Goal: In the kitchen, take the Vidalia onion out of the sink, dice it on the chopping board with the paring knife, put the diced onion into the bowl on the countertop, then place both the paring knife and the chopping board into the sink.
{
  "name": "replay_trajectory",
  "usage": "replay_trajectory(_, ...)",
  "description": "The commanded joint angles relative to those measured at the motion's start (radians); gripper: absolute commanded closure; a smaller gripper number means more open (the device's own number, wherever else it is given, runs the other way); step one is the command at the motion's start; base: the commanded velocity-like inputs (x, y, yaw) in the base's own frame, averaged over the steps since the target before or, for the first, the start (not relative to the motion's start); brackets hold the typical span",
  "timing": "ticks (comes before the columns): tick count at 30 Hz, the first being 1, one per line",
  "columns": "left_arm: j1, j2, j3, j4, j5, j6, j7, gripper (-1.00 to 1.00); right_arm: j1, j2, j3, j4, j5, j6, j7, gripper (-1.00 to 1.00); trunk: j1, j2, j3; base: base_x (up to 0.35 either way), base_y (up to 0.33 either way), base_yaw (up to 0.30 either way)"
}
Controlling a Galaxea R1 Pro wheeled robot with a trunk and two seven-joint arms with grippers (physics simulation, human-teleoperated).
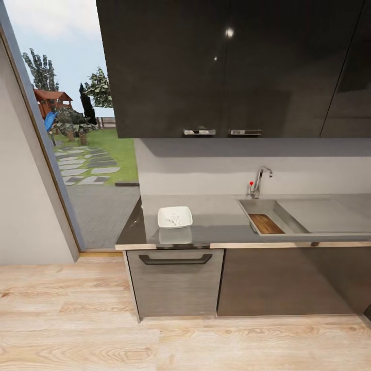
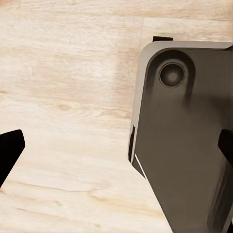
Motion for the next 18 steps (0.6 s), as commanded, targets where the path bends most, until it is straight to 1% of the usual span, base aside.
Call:
replay_trajectory(1,-0.002,0.000,-0.005,0.004,0.010,-0.008,0.000,-1.00,-0.001,0.000,-0.007,0.001,0.011,-0.003,-0.003,-1.00,0.000,-0.002,-0.002,0.000,0.000,0.000)
replay_trajectory(18,-0.002,0.000,-0.005,0.004,0.010,-0.007,0.000,-1.00,-0.001,0.000,-0.007,0.001,0.011,-0.004,-0.003,-1.00,0.000,-0.002,-0.002,0.000,0.000,0.000)
